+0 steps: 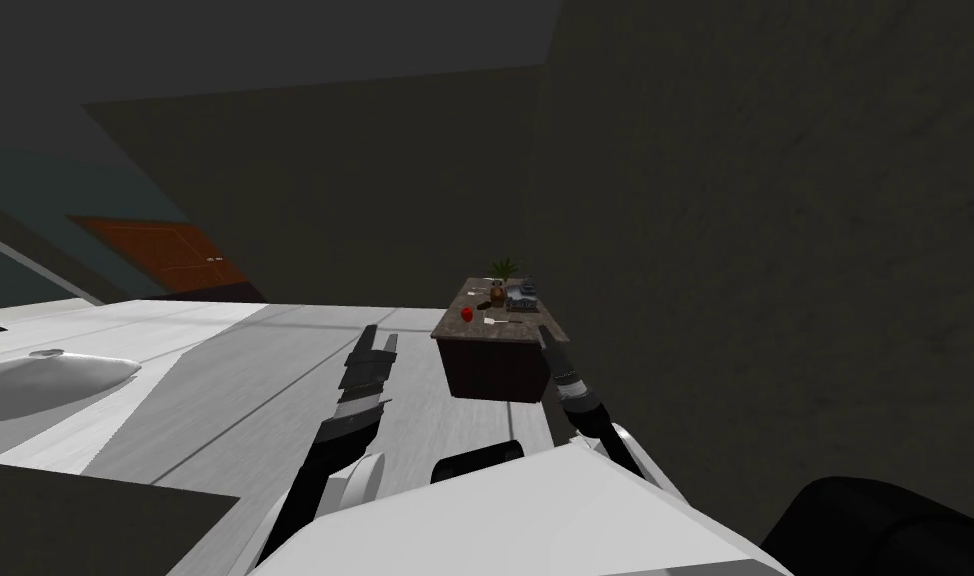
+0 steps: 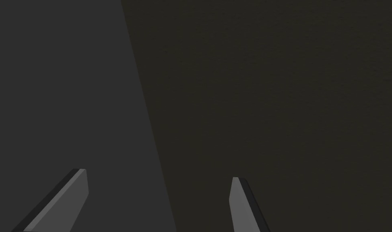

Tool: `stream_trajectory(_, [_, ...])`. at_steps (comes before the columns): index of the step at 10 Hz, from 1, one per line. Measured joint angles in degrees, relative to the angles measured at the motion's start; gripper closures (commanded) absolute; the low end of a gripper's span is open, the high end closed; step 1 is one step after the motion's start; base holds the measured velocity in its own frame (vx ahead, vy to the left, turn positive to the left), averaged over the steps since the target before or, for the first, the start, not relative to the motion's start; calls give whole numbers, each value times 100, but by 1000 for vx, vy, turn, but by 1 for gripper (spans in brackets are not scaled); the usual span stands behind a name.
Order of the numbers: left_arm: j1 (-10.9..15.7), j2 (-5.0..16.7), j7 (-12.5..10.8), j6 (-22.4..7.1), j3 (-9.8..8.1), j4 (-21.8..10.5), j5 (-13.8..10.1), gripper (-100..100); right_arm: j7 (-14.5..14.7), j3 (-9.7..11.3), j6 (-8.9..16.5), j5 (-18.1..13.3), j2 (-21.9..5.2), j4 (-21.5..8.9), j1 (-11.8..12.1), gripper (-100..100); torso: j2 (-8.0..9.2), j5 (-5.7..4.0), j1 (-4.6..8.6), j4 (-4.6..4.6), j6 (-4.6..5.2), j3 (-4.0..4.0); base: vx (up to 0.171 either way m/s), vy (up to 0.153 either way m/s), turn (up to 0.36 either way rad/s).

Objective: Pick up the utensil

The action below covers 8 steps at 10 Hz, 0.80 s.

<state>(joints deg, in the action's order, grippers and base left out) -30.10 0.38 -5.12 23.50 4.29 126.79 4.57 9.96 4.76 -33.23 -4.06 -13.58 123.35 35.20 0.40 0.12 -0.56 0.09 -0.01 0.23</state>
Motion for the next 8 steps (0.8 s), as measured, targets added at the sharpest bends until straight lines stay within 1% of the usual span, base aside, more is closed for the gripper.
stream_trajectory(1, [-1,0,0,0,-1,0,0,0,37,20,-40,-36,-115,-56,59,-100,-8,-1,11,-1,2,-4,-63,114,63])
stream_trajectory(2, [0,0,0,0,0,0,0,0,77,41,-142,-91,-293,-163,193,-100,-11,-2,14,-2,1,-6,-122,175,103])
stream_trajectory(3, [0,0,0,0,0,0,0,0,158,99,-265,-192,-449,-358,304,-100,4,1,-5,0,0,2,-96,138,20])
stream_trajectory(4, [0,0,0,0,0,0,0,0,196,110,-273,-233,-590,-424,316,-100,-1,1,5,1,1,0,-78,124,87])
stream_trajectory(5, [0,0,0,0,0,0,0,0,248,146,-325,-312,-738,-585,388,-100,-5,-1,10,-1,0,-3,-59,95,33])
stream_trajectory(6, [-1,1,0,0,-1,0,0,0,269,144,-338,-342,-869,-640,415,-100,-13,-3,22,-2,1,-6,-67,116,90])
stream_trajectory(7, [0,1,0,0,-1,0,0,0,296,155,-340,-410,-1046,-722,501,-100,-12,-3,17,-2,0,-6,-42,102,45])
stream_trajectory(8, [-1,1,0,0,-1,0,0,0,326,172,-377,-453,-1150,-854,503,-100,-20,-3,22,-3,1,-10,-30,105,120])
